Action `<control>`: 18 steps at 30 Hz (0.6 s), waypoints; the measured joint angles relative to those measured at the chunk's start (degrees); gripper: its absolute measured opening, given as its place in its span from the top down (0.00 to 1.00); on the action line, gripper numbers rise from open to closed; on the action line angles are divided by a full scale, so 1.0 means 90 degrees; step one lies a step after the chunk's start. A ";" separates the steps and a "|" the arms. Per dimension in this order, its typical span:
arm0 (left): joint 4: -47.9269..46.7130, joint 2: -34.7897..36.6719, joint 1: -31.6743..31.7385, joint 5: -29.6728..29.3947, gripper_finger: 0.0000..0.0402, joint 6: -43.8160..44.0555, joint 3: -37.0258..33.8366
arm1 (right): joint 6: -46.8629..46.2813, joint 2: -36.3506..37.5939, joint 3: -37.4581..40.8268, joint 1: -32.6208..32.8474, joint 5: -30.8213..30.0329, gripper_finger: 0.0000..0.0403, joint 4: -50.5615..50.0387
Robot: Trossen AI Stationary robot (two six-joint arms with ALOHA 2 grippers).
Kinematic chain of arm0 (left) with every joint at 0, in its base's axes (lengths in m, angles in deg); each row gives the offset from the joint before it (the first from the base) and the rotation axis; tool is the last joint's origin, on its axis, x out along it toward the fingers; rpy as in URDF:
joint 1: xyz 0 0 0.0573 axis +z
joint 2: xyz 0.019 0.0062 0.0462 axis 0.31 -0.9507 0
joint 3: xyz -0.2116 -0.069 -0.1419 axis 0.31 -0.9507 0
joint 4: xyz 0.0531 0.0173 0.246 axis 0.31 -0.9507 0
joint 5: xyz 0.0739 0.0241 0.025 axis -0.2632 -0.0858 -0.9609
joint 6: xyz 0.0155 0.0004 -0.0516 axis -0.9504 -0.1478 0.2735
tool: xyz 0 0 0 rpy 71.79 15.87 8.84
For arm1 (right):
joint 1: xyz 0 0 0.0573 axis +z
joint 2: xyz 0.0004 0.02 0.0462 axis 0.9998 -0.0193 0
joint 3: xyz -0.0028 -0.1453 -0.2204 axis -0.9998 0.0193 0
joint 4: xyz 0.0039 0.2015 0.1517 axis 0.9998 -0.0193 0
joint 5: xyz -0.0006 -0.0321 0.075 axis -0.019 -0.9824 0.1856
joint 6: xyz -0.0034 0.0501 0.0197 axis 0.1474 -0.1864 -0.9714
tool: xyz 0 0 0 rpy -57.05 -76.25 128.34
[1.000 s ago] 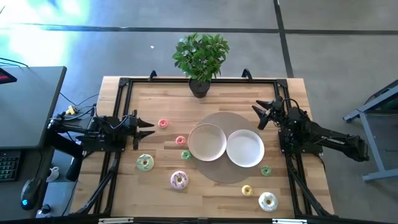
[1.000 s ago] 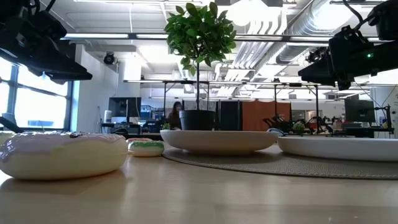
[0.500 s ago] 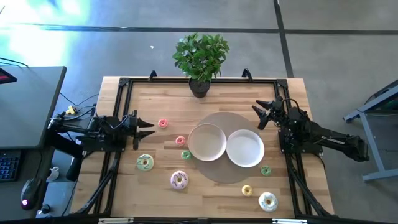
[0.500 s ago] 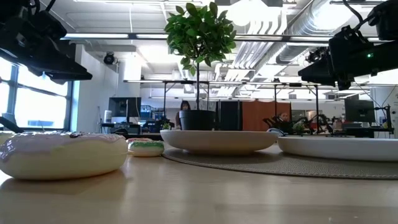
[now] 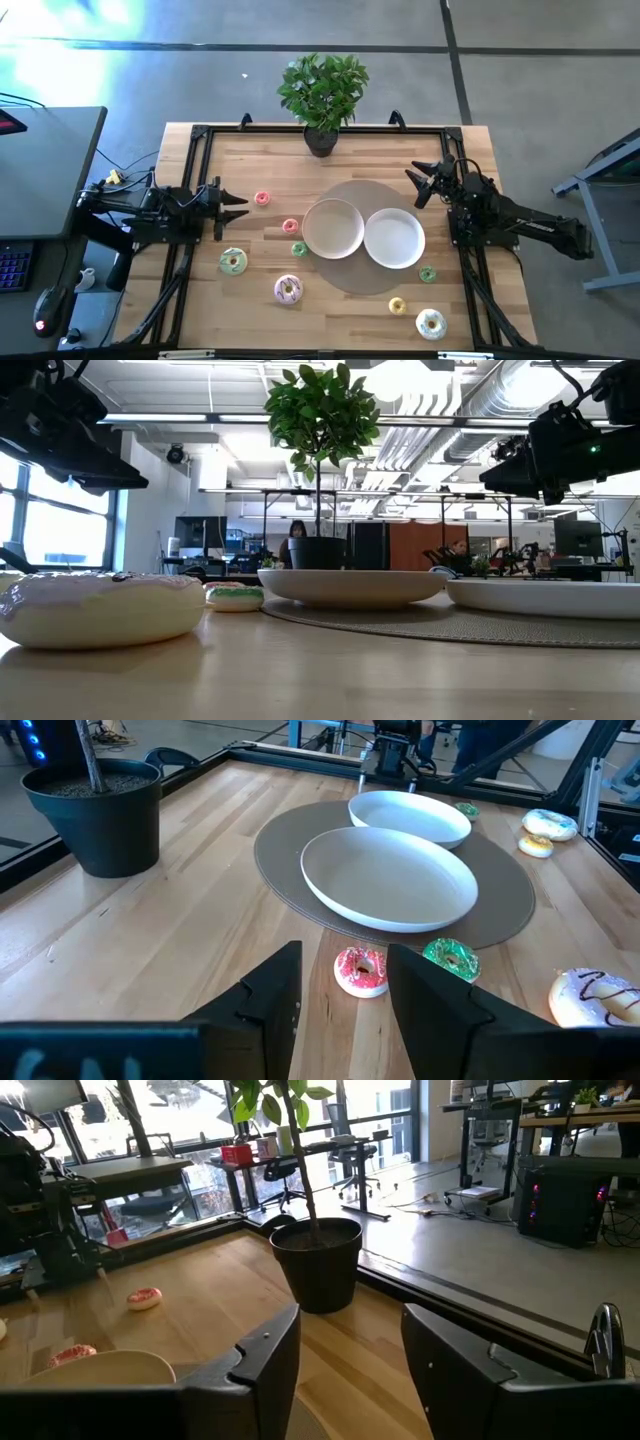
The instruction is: Pick & Place donuts
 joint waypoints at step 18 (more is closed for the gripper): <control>0.0000 0.0001 0.0000 0.0000 0.63 0.0000 -0.0001 | 0.0000 0.0000 -0.0001 -0.0001 0.0000 0.58 0.0000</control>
